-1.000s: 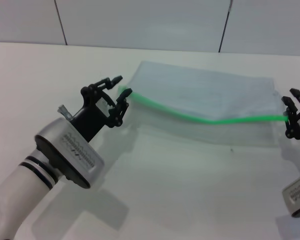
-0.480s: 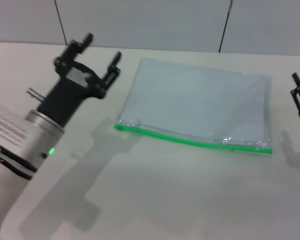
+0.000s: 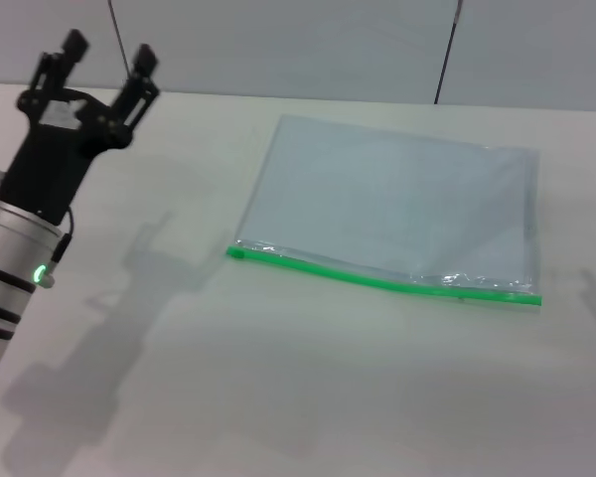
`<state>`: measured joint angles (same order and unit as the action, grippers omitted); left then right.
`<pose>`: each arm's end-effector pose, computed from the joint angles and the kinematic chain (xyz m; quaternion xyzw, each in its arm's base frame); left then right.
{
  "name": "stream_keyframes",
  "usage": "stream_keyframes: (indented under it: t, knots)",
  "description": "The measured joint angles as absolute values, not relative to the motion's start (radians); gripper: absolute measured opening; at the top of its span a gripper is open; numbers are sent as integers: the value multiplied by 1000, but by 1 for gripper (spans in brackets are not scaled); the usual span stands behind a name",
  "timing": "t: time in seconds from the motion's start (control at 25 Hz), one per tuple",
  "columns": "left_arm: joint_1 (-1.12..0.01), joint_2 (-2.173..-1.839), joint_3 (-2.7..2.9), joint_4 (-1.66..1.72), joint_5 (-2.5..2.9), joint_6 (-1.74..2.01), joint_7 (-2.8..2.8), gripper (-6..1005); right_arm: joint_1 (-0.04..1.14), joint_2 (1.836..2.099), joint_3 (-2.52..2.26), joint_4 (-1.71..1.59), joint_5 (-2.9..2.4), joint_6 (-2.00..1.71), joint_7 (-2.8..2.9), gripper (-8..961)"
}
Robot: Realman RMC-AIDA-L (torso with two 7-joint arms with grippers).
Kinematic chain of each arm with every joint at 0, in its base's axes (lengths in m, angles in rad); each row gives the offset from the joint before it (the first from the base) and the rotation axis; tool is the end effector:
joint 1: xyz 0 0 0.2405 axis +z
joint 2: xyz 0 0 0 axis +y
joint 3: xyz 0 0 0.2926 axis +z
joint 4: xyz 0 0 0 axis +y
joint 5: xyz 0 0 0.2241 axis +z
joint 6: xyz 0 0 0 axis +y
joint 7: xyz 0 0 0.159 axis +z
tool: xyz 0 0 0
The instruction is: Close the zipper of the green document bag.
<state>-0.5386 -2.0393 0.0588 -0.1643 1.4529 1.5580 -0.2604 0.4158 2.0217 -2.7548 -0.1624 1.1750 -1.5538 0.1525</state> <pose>-0.3063 0.3653 -0.0185 -0.6801 -0.1410 -0.4577 0.5550 0.3336 0.3358 -0.0114 -0.6947 0.1026 0.4058 0.5850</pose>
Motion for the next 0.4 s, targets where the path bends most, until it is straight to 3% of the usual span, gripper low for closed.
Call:
stream_keyframes:
  t: [0.16, 0.4]
  knots:
    - [-531, -2041, 51, -170, 1422, 1558, -265, 831, 422, 2024, -2753, -166, 1178, -1553, 146, 805]
    - [-531, -2042, 51, -172, 1419, 1558, -268, 831, 428, 2025, -2752, -171, 1180, -1552, 152, 799]
